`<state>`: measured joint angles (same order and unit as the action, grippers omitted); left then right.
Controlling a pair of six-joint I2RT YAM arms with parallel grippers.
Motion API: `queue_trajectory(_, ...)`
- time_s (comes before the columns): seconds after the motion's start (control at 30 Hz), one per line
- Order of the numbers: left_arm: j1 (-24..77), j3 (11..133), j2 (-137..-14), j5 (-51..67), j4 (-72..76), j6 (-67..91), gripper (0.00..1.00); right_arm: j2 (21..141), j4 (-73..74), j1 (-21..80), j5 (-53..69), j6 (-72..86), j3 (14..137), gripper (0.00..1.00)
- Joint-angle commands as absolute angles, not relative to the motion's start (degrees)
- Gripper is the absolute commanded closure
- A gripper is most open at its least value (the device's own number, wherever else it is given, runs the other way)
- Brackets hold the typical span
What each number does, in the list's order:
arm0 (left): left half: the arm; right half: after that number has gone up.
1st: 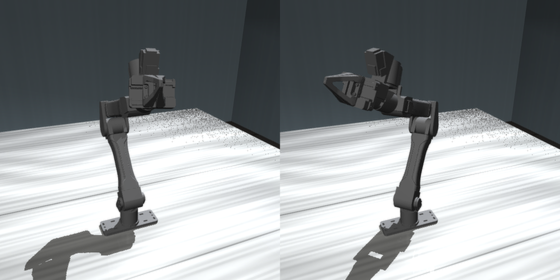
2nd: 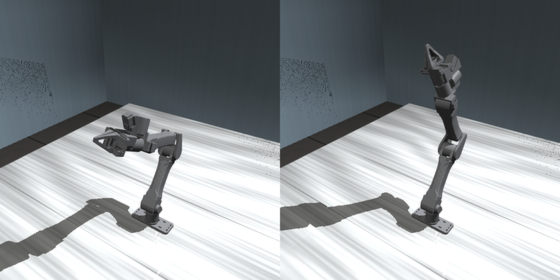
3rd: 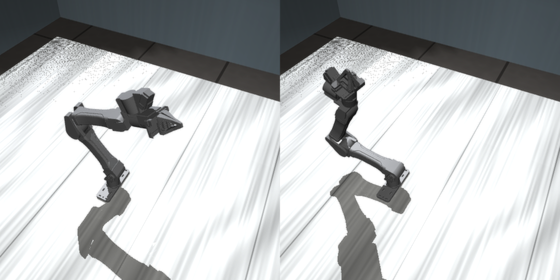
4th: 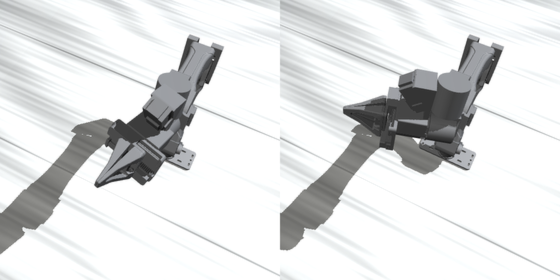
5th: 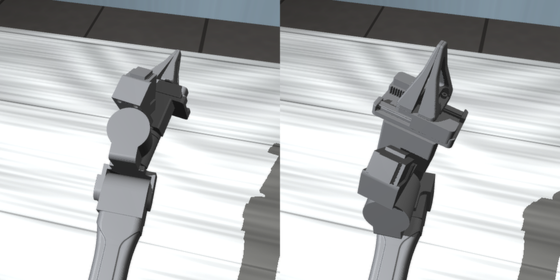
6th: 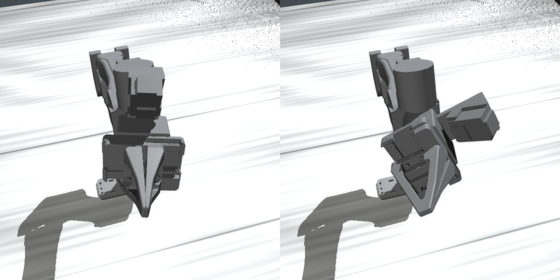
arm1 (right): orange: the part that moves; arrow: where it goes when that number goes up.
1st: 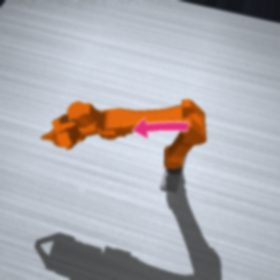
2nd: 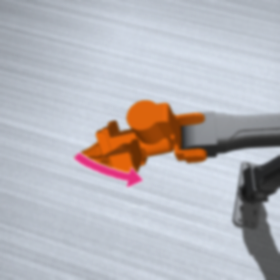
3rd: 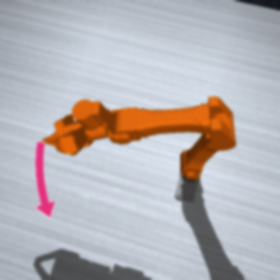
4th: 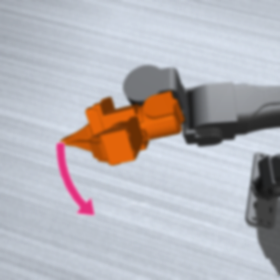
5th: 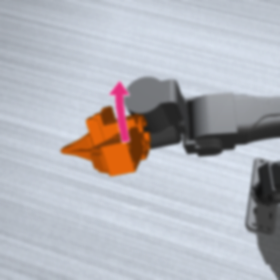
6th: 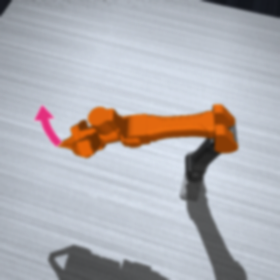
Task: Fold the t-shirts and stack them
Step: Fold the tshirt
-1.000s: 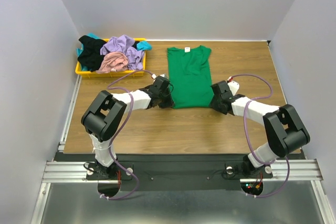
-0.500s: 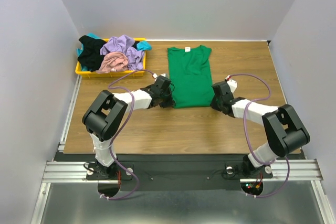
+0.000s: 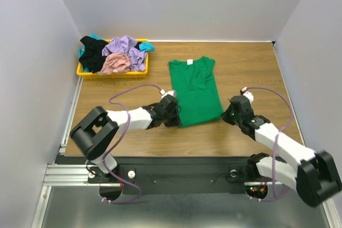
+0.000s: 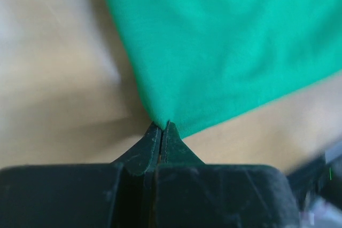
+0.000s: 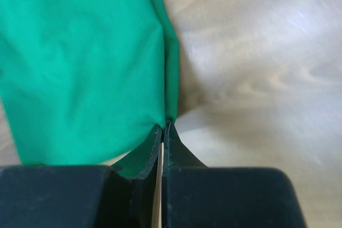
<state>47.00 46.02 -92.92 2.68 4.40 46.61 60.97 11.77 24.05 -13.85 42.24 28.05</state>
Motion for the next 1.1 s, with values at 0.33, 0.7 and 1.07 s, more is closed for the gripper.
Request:
queue_trajectory(0.33, 56.87, 44.11, -72.25, 0.45, 1.06, 48.70, 1.00, 34.63, 31.64, 24.43, -5.00, 43.60, 33.82, 1.00)
queue_trajectory(0.7, 50.82, 56.77, -75.31, -4.49, -5.89, 43.69, 1.00, 43.41, 28.66, 24.35, -21.26, 40.26, 48.23, 1.00)
queue_trajectory(1.07, 39.30, 66.88, -84.80, 4.12, -4.39, 38.41, 1.00, 61.59, 23.03, 24.35, -28.47, 34.11, 61.16, 1.00)
